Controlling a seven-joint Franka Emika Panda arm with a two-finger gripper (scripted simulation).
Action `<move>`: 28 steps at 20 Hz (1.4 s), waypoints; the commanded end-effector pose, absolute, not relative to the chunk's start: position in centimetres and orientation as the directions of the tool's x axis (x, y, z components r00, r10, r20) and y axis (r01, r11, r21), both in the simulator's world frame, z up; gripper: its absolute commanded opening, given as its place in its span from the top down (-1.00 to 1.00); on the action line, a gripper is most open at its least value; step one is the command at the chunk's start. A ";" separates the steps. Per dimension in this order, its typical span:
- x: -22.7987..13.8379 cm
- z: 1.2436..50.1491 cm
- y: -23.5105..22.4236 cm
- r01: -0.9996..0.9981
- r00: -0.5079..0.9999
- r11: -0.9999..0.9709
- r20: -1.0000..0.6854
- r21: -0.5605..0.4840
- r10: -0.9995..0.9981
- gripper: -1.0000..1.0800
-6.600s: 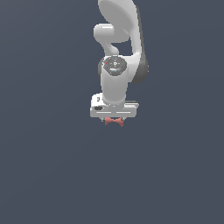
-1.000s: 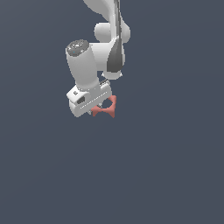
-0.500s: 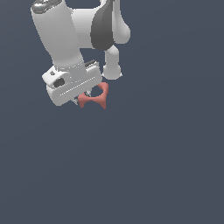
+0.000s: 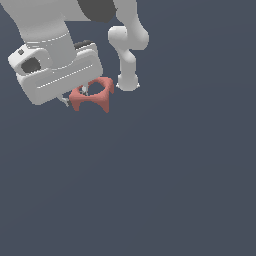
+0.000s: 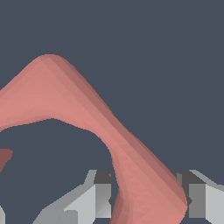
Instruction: Pick up the object and move it to a goal position.
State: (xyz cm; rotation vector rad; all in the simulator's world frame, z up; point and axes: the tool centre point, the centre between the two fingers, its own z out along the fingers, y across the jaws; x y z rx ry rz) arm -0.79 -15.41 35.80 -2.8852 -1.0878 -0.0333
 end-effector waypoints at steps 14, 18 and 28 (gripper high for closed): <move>1.7 44.4 -19.0 0.660 0.751 -0.750 0.039 -0.047 0.659 1.00; 2.1 46.0 -19.6 0.660 0.751 -0.750 0.039 -0.047 0.659 1.00; 3.1 48.7 -20.8 0.660 0.751 -0.750 0.039 -0.047 0.659 1.00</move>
